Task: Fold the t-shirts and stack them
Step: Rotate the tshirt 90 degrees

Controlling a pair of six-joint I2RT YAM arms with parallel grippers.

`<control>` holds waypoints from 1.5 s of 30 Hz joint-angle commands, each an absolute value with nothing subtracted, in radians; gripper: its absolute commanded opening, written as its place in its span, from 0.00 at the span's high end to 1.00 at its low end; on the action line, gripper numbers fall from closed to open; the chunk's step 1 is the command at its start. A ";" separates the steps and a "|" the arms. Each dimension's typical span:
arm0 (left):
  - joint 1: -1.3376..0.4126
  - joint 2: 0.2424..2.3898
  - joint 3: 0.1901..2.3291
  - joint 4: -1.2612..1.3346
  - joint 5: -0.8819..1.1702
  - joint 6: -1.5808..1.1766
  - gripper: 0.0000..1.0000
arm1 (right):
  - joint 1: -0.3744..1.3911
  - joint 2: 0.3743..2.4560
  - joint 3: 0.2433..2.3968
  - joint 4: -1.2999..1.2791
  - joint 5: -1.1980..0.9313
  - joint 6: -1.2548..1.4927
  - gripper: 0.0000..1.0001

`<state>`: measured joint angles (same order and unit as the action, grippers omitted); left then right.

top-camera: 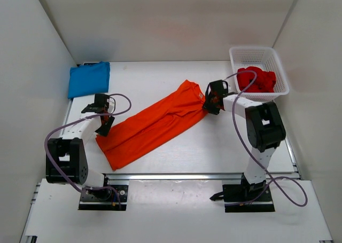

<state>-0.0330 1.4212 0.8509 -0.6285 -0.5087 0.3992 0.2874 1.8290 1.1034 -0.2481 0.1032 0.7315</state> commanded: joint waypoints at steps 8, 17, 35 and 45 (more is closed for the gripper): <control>-0.017 1.466 0.934 -0.728 -0.444 0.393 0.02 | 0.310 2.271 1.783 -0.406 0.167 0.514 0.62; -0.112 1.485 0.962 -0.791 -0.362 0.370 0.03 | 0.308 2.393 2.247 -0.425 0.281 0.275 0.61; -0.060 1.063 0.784 -0.667 -0.333 0.026 0.01 | 1.025 1.598 1.342 -0.632 0.377 0.889 0.62; -0.035 0.888 0.873 -0.781 -0.442 -0.127 0.01 | 1.276 1.835 1.460 -0.635 0.273 1.158 0.51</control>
<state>-0.0528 0.9142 0.8314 -0.7448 -0.3866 -0.0666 1.2659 1.8526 1.4036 -0.6273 0.2913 1.0206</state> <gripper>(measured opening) 0.987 0.489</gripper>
